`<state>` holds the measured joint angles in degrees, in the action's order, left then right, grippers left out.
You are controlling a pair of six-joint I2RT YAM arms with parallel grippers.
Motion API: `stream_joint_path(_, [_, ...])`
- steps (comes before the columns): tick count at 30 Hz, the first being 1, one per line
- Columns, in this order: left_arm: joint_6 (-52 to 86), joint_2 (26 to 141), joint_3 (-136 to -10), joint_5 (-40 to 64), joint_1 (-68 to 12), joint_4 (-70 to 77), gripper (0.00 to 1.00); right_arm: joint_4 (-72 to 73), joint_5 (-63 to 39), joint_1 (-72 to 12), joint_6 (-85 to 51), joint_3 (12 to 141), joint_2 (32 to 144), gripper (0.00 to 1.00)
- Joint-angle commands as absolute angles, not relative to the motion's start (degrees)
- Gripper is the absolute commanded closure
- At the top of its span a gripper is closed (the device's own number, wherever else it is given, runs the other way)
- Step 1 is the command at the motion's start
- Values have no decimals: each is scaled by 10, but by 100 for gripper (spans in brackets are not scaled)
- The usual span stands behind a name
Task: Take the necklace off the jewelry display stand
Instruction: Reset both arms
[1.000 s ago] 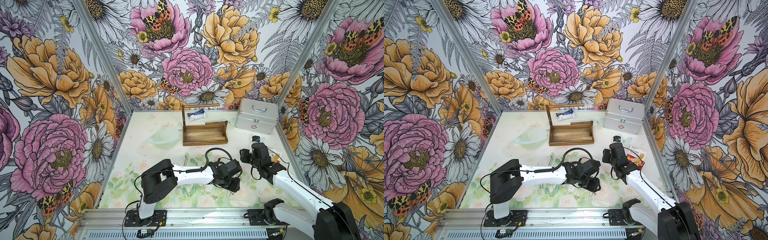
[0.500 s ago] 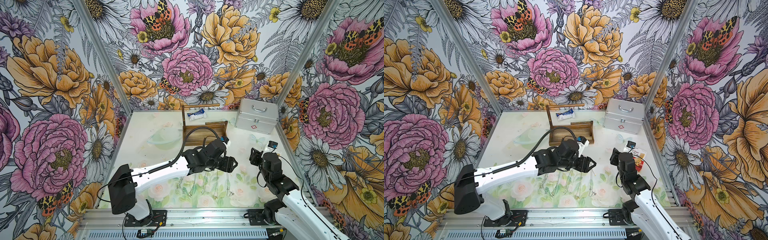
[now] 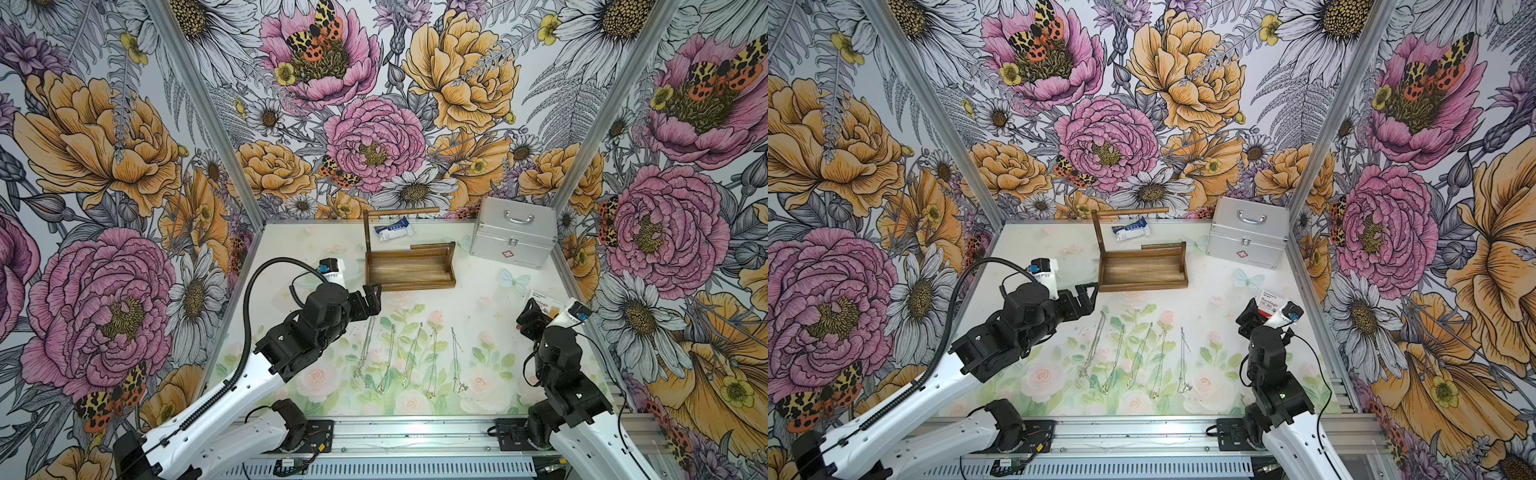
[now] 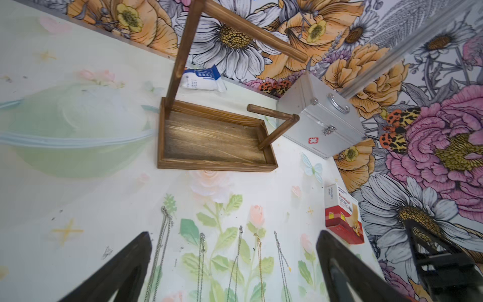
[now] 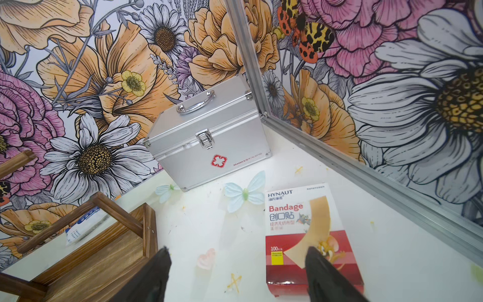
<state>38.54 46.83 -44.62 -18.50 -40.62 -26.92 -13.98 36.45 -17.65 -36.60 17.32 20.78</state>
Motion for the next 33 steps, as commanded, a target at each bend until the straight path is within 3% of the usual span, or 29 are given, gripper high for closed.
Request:
stream_joint_path(1, [419, 414, -392, -220, -366, -289, 1, -158, 406, -174, -377, 169, 201, 1])
stream_joint_path(8, [458, 324, -302, -175, -291, -297, 1, -168, 442, -172, -394, 172, 214, 0])
stream_joint_path(16, [407, 277, -306, -185, -271, -304, 1, -172, 443, -169, -396, 180, 232, 0])
stream_joint_path(20, [377, 312, -350, -174, -231, -303, 1, -172, 471, -163, -411, 188, 266, 0])
stream_joint_path(28, [308, 460, -477, -51, -73, -264, 1, -113, 471, -149, -372, 254, 429, 0])
stream_joint_path(33, [262, 549, -548, -36, -45, -229, 1, -21, 468, -136, -316, 289, 550, 0])
